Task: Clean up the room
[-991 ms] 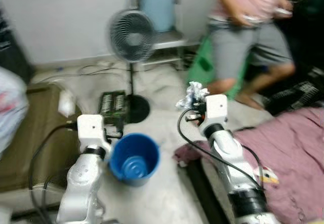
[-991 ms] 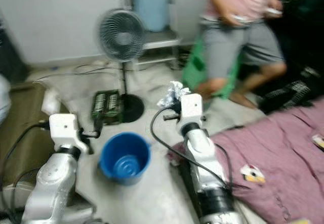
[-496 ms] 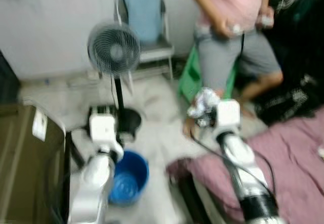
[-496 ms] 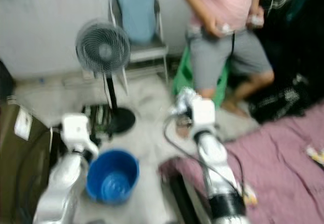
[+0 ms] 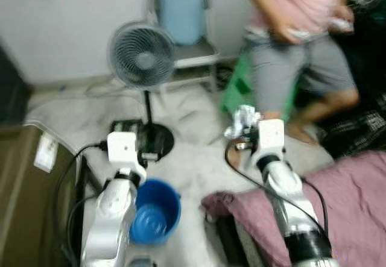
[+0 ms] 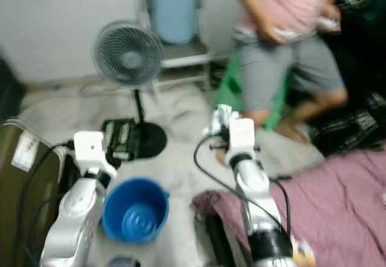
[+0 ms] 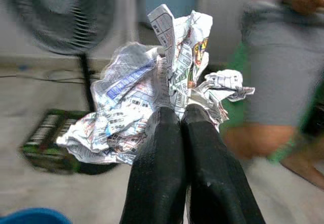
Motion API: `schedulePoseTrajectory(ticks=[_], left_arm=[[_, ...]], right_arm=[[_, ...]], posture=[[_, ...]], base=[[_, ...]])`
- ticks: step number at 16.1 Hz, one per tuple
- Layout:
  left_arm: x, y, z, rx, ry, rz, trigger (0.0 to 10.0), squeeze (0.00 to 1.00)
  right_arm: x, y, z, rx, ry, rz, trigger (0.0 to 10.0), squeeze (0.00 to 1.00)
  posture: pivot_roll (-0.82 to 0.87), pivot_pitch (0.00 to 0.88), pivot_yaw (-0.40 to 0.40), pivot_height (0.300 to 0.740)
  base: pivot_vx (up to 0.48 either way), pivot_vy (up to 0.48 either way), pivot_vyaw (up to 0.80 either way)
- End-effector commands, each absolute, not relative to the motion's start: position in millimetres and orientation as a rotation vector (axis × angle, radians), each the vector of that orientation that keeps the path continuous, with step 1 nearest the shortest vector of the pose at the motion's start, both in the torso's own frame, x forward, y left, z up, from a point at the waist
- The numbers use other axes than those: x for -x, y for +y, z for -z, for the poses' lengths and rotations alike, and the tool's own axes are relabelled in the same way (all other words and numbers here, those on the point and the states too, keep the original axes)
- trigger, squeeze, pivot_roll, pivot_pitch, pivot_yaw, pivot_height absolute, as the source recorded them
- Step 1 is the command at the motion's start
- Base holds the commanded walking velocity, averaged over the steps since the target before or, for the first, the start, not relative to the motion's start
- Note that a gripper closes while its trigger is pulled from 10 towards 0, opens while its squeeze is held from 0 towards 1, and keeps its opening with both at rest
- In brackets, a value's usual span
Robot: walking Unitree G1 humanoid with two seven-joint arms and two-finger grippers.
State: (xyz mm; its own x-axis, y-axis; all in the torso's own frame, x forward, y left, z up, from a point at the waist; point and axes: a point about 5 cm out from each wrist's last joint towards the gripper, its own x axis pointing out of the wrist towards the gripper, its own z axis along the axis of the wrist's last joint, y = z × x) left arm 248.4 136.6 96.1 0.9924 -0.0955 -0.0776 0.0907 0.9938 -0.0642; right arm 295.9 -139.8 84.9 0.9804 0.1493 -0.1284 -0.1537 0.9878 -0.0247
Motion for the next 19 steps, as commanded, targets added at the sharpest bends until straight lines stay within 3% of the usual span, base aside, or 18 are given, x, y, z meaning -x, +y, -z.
schedulePoseTrajectory(ticks=[1, 10, 19], left_arm=[[-246.5, 143.0, -94.9, 0.047, 0.087, 0.064, 10.0, 0.0], [-247.5, 142.0, -94.5, 0.038, 0.09, 0.061, 10.0, 0.0], [-243.2, 150.1, -92.7, 0.028, 0.1, 0.063, 10.0, 0.0]], right_arm=[[-298.6, -130.2, -92.4, 0.034, 0.095, -0.18, 10.0, 0.0], [-300.0, -130.5, -92.4, 0.035, 0.097, -0.177, 10.0, 0.0], [-301.8, -136.0, -88.9, 0.004, 0.118, -0.13, 10.0, 0.0]], posture=[[0.0, 0.0, -0.07, 0.74], [0.0, 0.0, -0.076, 0.74], [0.0, 0.0, -0.077, 0.74]], base=[[0.0, 0.0, 0.8], [0.0, 0.0, 0.8], [0.0, 0.0, 0.0]])
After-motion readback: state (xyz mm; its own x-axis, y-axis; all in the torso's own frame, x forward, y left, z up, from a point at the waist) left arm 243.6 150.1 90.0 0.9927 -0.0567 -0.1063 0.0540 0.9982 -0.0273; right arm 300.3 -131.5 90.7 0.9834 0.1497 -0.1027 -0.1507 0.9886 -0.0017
